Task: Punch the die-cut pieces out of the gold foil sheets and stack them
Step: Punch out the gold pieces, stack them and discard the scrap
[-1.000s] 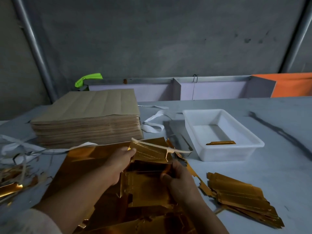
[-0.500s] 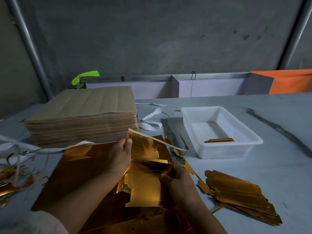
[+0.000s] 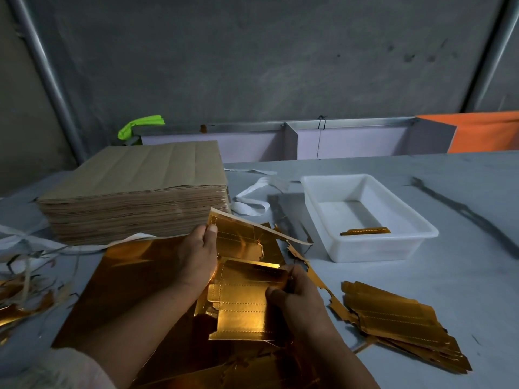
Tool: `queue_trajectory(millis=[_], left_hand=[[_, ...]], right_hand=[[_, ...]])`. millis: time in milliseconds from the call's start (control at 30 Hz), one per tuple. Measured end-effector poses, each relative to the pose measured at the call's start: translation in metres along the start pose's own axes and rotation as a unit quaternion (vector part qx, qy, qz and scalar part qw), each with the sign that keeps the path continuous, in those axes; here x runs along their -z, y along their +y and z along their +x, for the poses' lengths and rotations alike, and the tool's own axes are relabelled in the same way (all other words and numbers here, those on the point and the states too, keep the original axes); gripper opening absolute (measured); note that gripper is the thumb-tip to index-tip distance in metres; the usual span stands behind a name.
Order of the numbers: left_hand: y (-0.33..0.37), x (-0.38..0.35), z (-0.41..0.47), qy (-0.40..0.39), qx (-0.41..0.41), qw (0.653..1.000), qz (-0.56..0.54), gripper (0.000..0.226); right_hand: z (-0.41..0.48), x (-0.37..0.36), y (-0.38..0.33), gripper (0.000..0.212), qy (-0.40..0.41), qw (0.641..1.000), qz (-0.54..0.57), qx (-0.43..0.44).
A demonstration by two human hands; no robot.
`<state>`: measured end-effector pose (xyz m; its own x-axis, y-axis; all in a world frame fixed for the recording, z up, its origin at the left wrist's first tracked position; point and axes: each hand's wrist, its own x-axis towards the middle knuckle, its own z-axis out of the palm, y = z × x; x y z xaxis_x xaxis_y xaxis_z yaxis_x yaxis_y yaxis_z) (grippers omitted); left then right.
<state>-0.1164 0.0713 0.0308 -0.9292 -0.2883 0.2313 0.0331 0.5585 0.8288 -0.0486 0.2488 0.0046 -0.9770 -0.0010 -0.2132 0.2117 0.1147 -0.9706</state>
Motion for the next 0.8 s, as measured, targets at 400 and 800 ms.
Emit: queue_trajectory(millis=[400,800], left_hand=[[0.006,0.001,-0.001,0.026,-0.006,1.0,-0.001,0.033],[-0.01,0.02,0.01,-0.005,0.051,0.998,-0.044,0.028]], right_hand=[[0.001,0.001,-0.002,0.039,0.018,0.999,0.031,-0.013],[0.008,0.021,0.009,0.025,0.063,0.986,0.119,-0.094]])
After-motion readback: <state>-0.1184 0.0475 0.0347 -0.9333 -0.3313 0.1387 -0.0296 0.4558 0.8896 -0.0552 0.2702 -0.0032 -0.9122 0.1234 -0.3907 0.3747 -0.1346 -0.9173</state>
